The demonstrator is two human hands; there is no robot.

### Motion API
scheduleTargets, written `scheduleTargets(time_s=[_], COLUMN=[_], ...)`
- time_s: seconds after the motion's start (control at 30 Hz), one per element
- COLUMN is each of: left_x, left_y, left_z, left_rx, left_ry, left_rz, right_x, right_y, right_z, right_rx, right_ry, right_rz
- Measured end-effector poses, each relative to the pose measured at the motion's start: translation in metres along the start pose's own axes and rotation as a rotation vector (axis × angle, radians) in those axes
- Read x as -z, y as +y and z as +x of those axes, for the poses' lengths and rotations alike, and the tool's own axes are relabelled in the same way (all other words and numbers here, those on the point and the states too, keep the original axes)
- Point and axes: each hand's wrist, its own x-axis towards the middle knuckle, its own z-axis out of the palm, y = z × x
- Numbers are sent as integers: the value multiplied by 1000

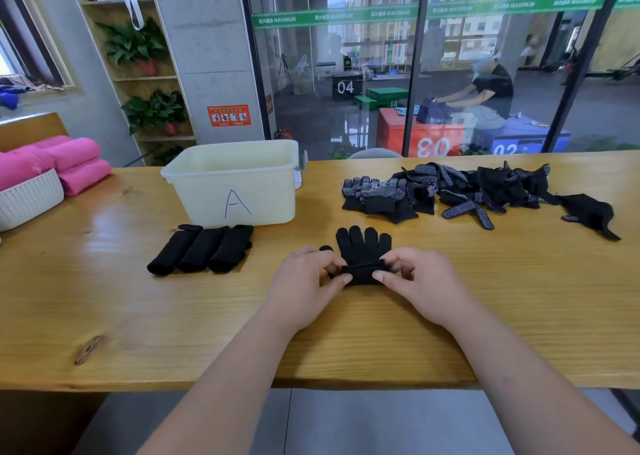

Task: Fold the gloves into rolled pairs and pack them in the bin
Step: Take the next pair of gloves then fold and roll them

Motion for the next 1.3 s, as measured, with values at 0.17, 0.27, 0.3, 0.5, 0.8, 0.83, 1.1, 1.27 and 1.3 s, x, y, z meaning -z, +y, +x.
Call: scheduleTargets(time_s=[0.17,0.27,0.3,0.5,0.8,0.83,1.1,1.27,1.3], left_x=[-3,-5,-5,-13,-13,-13,-9,-4,-3], left_y=[-2,0,0,-8,-7,-6,-3,2,1], left_z=[4,5,6,8,7,7,7,4,4], left_rx=[29,-16,-54,-134,-154,-146,-77,-24,-7], left_ry=[13,14,21,47,36,35,23,-3,-1], left_rz=[-8,89,140,280,308,309,278,194,156], right_x=[-1,-2,-3,-13,-11,-10,-6,-4,-3], right_y=[-5,-9,-10,-9,-8,-8,-8,-4,-2], right_z=[0,-1,-2,-2,0,1,0,1,1], right_rx=[18,68,91,169,246,236,175,54,25], right_ry=[45,110,125,164,99,98,95,92,87], right_rz=[-92,-249,-295,-563,-624,-613,-516,-274,-194])
